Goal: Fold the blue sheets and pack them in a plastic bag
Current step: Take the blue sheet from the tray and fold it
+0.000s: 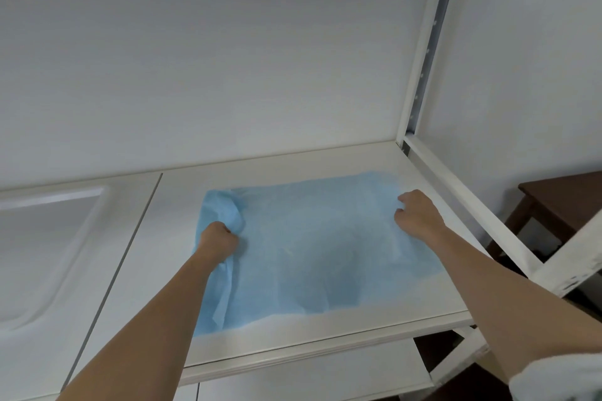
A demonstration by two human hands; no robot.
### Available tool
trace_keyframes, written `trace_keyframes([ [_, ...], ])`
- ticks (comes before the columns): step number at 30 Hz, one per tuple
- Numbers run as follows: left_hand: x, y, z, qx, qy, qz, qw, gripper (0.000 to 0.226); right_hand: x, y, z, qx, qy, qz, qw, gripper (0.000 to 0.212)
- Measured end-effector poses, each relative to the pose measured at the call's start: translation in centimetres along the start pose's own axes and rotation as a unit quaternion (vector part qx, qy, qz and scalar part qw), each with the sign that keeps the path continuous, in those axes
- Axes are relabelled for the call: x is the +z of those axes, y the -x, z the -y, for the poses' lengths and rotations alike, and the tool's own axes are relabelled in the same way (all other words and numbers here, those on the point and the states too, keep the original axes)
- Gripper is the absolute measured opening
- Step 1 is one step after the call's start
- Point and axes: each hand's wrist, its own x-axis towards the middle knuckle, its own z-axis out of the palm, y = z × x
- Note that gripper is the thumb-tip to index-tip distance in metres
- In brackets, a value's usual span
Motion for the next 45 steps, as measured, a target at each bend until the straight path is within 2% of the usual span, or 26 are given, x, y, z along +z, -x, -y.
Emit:
trace_keyframes([
  [3, -0.2, 0.2, -0.5, 0.006, -0.013, -0.019, 1.0, 0.025, 0.1, 1.3, 0.7, 0.041, 0.116, -0.006, 0.992, 0.009],
  [6, -0.3, 0.4, -1.0, 0.014, -0.012, -0.039, 0.999, 0.026, 1.0, 1.8, 1.3, 0.018, 0.147, -0.075, 0.986, 0.01],
  [9, -0.4, 0.4, -1.5, 0.023, 0.007, -0.049, 0.999, 0.028, 2.5, 1.4, 1.7, -0.071, 0.055, -0.129, 0.988, 0.026],
  [11, -0.4, 0.4, -1.7, 0.03, 0.025, -0.055, 0.998, 0.025, 3.5, 1.6, 2.7, -0.127, -0.069, -0.103, 0.984, 0.026],
  [13, -0.4, 0.7, -2.1, 0.036, 0.054, -0.059, 0.996, 0.011, 4.5, 2.1, 3.9, -0.185, -0.149, -0.049, 0.97, 0.025],
  [14, -0.4, 0.9, -2.5, 0.041, 0.07, -0.059, 0.995, 0.004, 5.0, 2.4, 4.5, -0.214, -0.16, -0.027, 0.963, 0.026],
  [16, -0.3, 1.4, -3.3, 0.052, 0.096, -0.054, 0.992, 0.011, 5.9, 2.9, 5.7, -0.249, -0.174, 0.005, 0.953, 0.025],
  [21, 0.5, 2.6, -5.4, 0.094, 0.141, -0.043, 0.985, 0.018, 7.3, 3.7, 8.5, -0.247, -0.24, 0.065, 0.937, 0.015],
  [23, 1.1, 3.3, -6.0, 0.107, 0.149, -0.01, 0.983, 0.02, 7.5, 4.0, 9.5, -0.2, -0.293, 0.109, 0.929, 0.022],
  [25, 1.3, 4.1, -6.3, 0.11, 0.159, 0.093, 0.977, 0.02, 8.3, 4.0, 9.6, -0.155, -0.302, 0.154, 0.928, 0.035],
  [27, 1.1, 4.5, -5.9, 0.098, 0.167, 0.209, 0.958, 0.025, 8.9, 4.0, 9.4, -0.135, -0.282, 0.166, 0.935, 0.041],
  [28, 0.9, 4.5, -5.6, 0.093, 0.167, 0.23, 0.954, 0.027, 9.2, 3.9, 9.3, -0.136, -0.271, 0.162, 0.939, 0.041],
  [29, 0.6, 4.2, -5.1, 0.089, 0.169, 0.219, 0.957, 0.027, 9.3, 3.9, 9.3, -0.136, -0.265, 0.157, 0.941, 0.038],
  [31, 0.1, 3.0, -3.7, 0.075, 0.175, 0.139, 0.972, 0.02, 9.5, 4.0, 9.5, -0.121, -0.266, 0.156, 0.943, 0.035],
  [33, -0.3, 1.6, -1.7, 0.054, 0.142, 0.042, 0.987, 0.012, 9.9, 4.1, 9.7, -0.11, -0.26, 0.149, 0.948, 0.05],
  [35, -0.7, 0.9, -0.1, 0.021, 0.094, -0.017, 0.995, 0.01, 10.5, 4.2, 9.8, -0.124, -0.219, 0.136, 0.958, 0.065],
  [37, -0.8, 0.9, 0.9, -0.009, 0.067, -0.031, 0.997, 0.016, 10.8, 4.4, 10.0, -0.149, -0.156, 0.111, 0.97, 0.064],
  [40, -0.8, 1.2, 1.4, -0.033, 0.068, -0.025, 0.997, 0.022, 11.1, 4.5, 10.3, -0.185, -0.097, 0.072, 0.975, 0.039],
  [42, -0.8, 1.2, 1.4, -0.033, 0.072, -0.024, 0.997, 0.025, 11.4, 4.3, 10.3, -0.209, -0.13, 0.06, 0.967, 0.03],
  [45, -0.7, 1.0, 1.2, -0.025, 0.082, -0.024, 0.996, 0.029, 10.8, 3.8, 10.5, -0.259, -0.188, 0.014, 0.947, 0.03],
])
